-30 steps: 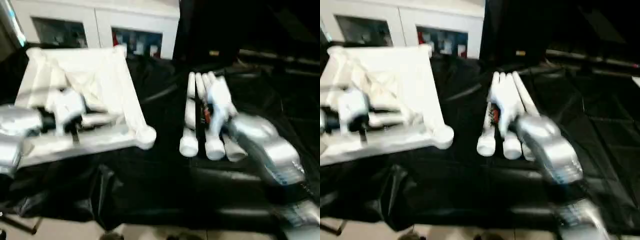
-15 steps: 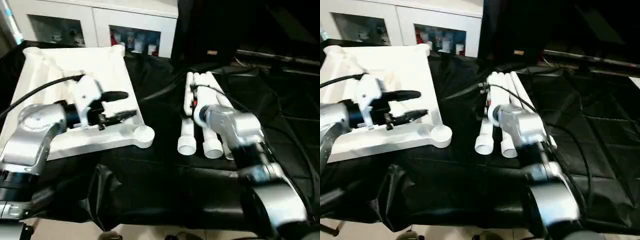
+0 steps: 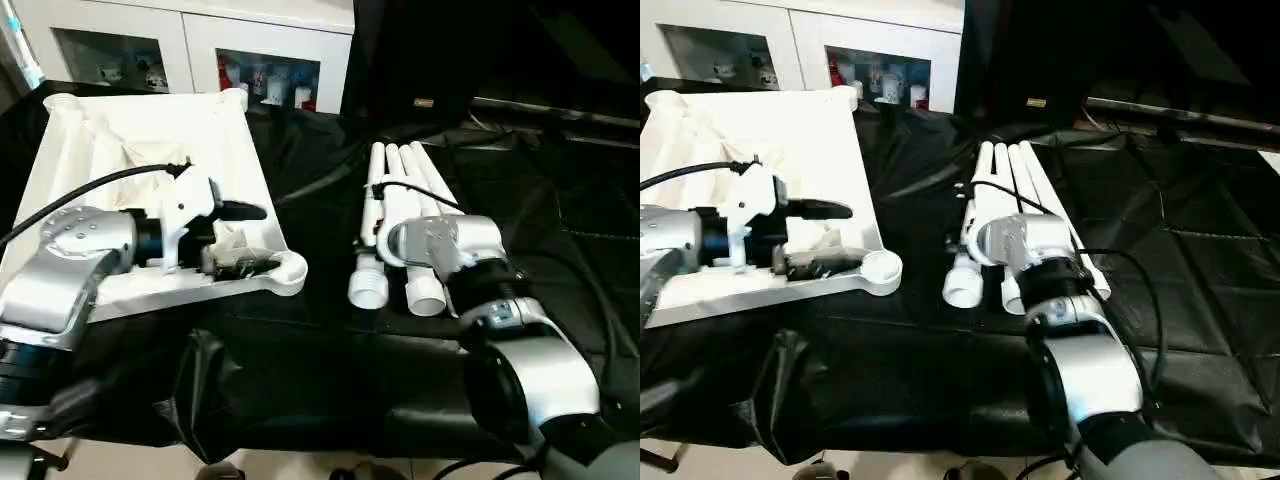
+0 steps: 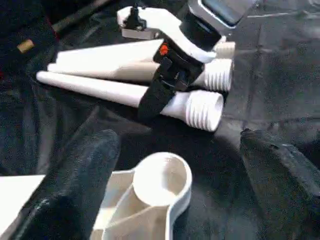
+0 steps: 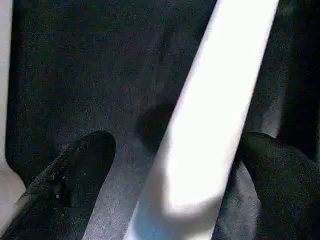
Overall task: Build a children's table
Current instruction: Pick table leg
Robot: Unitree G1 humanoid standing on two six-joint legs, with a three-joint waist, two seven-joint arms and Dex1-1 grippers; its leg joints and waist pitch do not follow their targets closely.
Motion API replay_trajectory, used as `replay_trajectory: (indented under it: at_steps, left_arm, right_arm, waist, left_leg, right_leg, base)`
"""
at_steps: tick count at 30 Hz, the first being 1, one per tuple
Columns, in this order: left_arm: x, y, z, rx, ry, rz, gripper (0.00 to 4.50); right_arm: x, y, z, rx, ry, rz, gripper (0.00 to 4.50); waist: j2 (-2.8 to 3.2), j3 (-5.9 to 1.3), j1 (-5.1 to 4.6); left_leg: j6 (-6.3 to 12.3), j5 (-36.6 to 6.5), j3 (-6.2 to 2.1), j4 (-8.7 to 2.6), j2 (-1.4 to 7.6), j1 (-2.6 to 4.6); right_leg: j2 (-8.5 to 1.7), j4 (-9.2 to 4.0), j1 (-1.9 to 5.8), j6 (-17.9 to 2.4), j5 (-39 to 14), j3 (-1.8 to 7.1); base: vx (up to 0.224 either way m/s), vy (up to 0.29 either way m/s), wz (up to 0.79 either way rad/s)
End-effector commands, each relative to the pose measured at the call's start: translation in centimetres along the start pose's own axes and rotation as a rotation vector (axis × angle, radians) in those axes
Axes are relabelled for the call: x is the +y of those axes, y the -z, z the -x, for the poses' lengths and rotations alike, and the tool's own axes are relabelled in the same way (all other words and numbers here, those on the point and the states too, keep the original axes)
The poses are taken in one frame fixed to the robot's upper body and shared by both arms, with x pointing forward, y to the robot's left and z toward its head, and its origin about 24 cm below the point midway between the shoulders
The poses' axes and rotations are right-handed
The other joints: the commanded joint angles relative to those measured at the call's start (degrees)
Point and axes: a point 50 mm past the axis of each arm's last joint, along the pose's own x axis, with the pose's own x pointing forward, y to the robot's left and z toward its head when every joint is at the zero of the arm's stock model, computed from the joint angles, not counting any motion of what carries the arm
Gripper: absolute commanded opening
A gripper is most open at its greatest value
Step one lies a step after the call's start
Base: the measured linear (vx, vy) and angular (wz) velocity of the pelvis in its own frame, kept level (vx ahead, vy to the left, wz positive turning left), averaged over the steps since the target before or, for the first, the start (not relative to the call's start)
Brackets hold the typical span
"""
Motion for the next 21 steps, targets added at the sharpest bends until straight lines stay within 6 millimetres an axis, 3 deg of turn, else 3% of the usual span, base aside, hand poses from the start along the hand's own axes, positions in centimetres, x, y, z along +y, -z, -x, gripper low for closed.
replay_trajectory:
  at_steps: [1, 8, 9, 21]
  left_arm:
    - [-0.4, -0.5, -0.1, 0.007, 0.051, -0.003, 4.5]
    - [-0.9, -0.4, 0.1, 0.039, 0.094, 0.012, 4.5]
    - [-0.9, -0.4, 0.0, 0.039, 0.095, 0.012, 4.5]
    - [-0.9, -0.5, 0.0, 0.049, 0.092, -0.003, 4.5]
  right_arm:
    - [-0.3, 0.0, 0.0, 0.024, 0.025, -0.001, 4.13]
    - [-0.6, 0.8, -0.4, 0.079, 0.031, -0.009, 3.67]
    - [-0.7, 0.8, -0.4, 0.081, 0.033, -0.012, 3.53]
    - [-1.4, 0.8, -0.6, 0.075, 0.044, -0.069, 2.39]
  waist:
    - [1.88, -4.01, -0.02]
    - [1.89, -3.91, 0.06]
    - [1.6, -3.92, -0.01]
    - [1.69, -3.9, 0.0]
  left_leg:
    - [-6.14, -8.05, 0.1, -4.64, 0.58, 0.56]
    - [-6.25, -8.66, 0.12, -4.66, 0.55, 0.48]
    - [-6.2, -8.52, 0.12, -4.68, 0.58, 0.4]
    - [-6.02, -9.08, 0.1, -4.63, 0.56, 0.36]
  right_leg:
    - [-4.57, -3.43, 3.01, -8.88, -6.03, 2.3]
    - [-4.59, -3.55, 3.02, -8.7, -6.73, 2.34]
    - [-4.56, -3.56, 3.07, -8.61, -6.85, 2.34]
    - [-4.59, -3.63, 2.99, -8.5, -8.18, 2.32]
  base:
    - [0.0, 0.0, 0.0]
    - [0.0, 0.0, 0.0]
    - [0.0, 0.0, 0.0]
    - [0.0, 0.0, 0.0]
